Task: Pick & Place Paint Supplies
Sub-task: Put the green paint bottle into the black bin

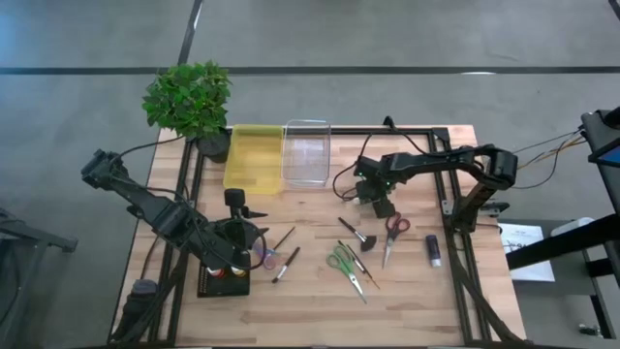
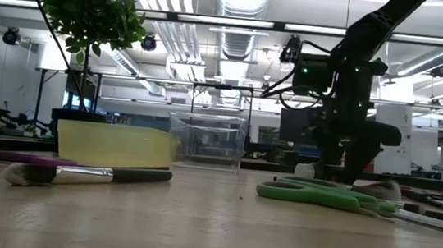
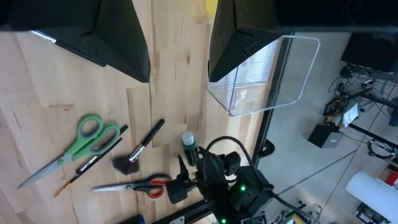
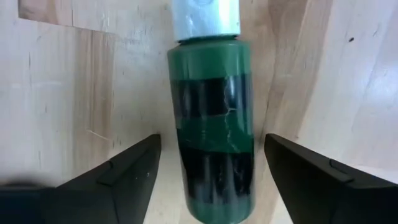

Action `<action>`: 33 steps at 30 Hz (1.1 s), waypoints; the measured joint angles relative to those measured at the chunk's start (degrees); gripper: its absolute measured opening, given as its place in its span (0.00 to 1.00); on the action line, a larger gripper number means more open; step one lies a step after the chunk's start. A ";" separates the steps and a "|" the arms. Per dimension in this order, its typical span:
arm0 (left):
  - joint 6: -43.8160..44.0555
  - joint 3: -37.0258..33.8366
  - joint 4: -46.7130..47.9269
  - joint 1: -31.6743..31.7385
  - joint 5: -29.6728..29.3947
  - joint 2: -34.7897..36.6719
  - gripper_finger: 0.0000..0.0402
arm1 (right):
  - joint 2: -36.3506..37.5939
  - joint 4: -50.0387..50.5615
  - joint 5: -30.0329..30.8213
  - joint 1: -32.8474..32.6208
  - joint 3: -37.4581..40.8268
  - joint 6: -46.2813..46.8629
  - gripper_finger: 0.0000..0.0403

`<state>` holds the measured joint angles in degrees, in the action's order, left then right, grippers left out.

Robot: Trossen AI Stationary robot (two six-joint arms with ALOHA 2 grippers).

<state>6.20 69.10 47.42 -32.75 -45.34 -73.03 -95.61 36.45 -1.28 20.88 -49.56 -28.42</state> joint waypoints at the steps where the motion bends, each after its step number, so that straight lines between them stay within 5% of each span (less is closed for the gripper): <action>1: 0.00 0.00 0.00 0.02 0.00 0.00 0.42 | -0.02 0.02 -0.09 0.03 0.04 0.02 0.67; 13: 0.00 0.00 -0.02 0.02 0.00 -0.02 0.42 | 0.94 0.32 -2.60 0.22 0.20 -0.30 0.25; 20: -7.22 -1.37 -6.36 -0.15 0.39 -1.98 0.42 | 7.38 3.33 -13.35 0.14 0.32 3.60 0.27; 27: -31.44 -8.21 -33.12 0.14 -0.86 -9.49 0.42 | 17.22 4.30 -27.31 -1.86 0.37 10.09 0.33; 33: -43.30 -7.75 -50.74 2.37 -1.82 -19.94 0.42 | 25.06 2.93 -30.07 -8.82 0.30 16.37 0.34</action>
<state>-37.11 61.35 -3.32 -30.39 -47.16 -92.98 -70.55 39.38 -31.35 12.06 -49.25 -12.05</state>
